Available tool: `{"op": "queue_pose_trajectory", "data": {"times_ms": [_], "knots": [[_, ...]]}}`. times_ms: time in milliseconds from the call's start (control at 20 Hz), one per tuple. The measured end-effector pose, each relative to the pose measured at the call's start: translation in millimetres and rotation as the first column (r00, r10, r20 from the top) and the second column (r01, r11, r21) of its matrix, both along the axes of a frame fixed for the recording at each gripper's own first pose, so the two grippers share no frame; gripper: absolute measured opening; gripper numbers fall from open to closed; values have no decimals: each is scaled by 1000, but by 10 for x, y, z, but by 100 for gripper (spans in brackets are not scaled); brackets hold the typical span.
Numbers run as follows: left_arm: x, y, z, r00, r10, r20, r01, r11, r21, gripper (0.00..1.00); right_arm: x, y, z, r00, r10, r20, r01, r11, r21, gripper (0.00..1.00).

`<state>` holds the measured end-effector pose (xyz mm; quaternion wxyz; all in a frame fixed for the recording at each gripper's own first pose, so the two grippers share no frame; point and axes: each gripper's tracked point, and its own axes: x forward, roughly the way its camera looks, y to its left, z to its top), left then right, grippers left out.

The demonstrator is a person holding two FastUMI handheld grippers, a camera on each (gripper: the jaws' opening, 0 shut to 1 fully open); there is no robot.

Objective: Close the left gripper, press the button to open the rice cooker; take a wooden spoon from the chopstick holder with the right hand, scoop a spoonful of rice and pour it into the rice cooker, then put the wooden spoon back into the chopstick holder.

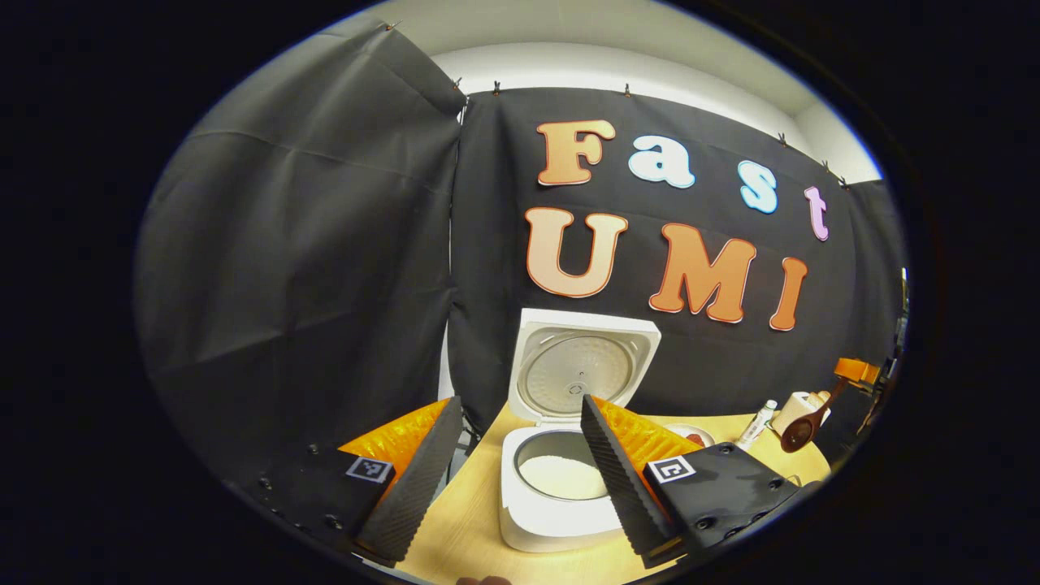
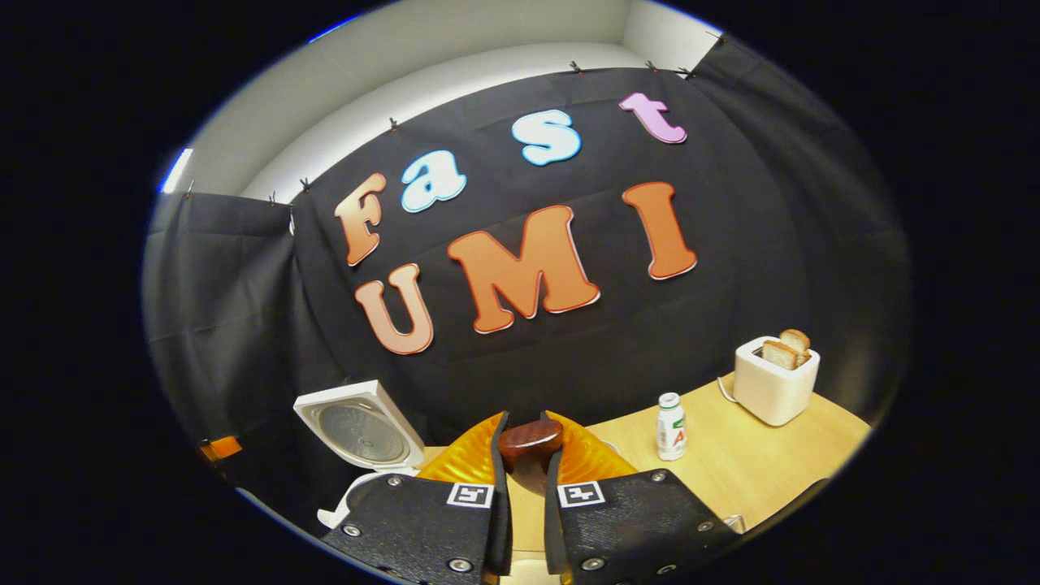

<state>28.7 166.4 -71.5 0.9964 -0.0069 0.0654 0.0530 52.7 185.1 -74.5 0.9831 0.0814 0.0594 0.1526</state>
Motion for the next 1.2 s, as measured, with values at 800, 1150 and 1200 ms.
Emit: {"op": "queue_pose_trajectory", "data": {"times_ms": [800,1150,1200], "knots": [[85,-720,103,1000,-28,-15,29,997,74,98,-229,-1745,-864,965,-191,-179,225,955,193,15],[-53,-872,129,1000,-19,-22,22,993,118,98,-169,-1948,-1373,946,-196,-259,273,913,304,15],[-73,-883,113,999,-20,-27,23,992,127,98,-153,-1959,-1444,943,-192,-270,275,908,314,15]]}}
